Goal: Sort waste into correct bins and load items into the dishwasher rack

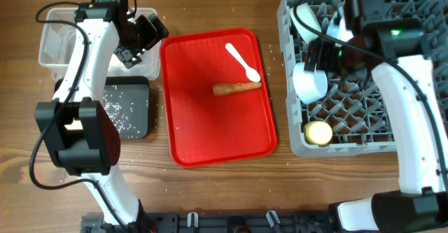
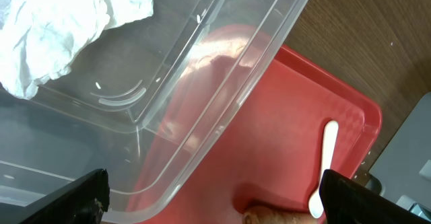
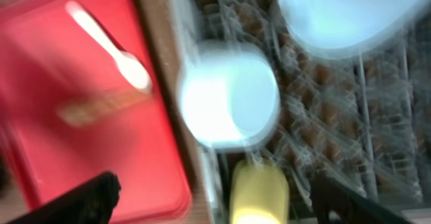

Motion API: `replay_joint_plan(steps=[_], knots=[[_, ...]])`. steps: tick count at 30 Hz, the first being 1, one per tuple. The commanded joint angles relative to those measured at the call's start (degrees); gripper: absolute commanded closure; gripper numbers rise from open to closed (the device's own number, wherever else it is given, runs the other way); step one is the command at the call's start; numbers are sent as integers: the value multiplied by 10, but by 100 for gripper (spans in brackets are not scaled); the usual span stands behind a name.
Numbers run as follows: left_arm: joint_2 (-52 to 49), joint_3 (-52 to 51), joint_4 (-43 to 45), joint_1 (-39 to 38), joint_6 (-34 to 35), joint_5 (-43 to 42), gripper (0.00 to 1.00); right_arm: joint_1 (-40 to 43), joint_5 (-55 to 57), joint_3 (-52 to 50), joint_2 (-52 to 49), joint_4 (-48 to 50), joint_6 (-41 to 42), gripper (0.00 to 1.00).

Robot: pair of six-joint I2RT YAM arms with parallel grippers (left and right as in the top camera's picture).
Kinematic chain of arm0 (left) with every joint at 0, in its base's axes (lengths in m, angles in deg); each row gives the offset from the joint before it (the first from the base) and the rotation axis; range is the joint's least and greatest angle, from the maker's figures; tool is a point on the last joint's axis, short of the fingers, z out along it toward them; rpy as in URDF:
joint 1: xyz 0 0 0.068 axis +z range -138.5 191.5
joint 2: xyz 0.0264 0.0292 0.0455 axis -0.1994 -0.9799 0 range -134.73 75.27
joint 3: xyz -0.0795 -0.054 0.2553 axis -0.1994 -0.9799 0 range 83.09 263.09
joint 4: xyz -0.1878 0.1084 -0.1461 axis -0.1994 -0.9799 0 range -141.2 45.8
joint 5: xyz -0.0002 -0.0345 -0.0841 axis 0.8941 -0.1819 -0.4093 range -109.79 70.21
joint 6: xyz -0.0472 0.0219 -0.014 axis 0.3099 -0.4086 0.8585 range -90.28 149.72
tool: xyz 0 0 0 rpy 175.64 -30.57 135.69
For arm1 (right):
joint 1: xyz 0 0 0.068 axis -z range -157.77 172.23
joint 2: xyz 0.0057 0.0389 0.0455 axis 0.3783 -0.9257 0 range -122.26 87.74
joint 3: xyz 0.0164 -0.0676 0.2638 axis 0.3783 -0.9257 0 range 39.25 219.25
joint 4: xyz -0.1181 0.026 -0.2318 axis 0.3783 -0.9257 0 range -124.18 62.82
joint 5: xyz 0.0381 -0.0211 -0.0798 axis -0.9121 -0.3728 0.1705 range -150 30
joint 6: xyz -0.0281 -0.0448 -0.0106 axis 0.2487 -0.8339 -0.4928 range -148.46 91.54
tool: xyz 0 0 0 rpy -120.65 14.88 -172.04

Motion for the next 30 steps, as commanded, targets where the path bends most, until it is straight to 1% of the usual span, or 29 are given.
replay_joint_plan(steps=[1,5,7,10,11,15,17,19,24,27,30], knots=[[3,-3,0,0,5,-2,0,-32,-54,21,-9,98,-20,13],[3,-3,0,0,5,-2,0,-90,-52,21,-85,229,-48,14],[3,-3,0,0,5,-2,0,-108,-50,21,-130,267,-72,21],[3,-3,0,0,5,0,0,-126,-23,21,-193,300,-89,25],[3,-3,0,0,5,0,0,-129,-8,21,-214,306,-92,25],[3,-3,0,0,5,0,0,-135,-7,21,-273,317,-117,29],[3,-3,0,0,5,0,0,-142,-7,21,-305,319,-127,33],[3,-3,0,0,5,0,0,-150,-7,20,-331,319,-132,44],[3,-3,0,0,5,0,0,-155,-7,20,-397,316,-136,46],[3,-3,0,0,5,0,0,-159,-7,19,-410,318,-136,48],[3,-3,0,0,5,0,0,-159,-7,19,-412,319,-136,55]])
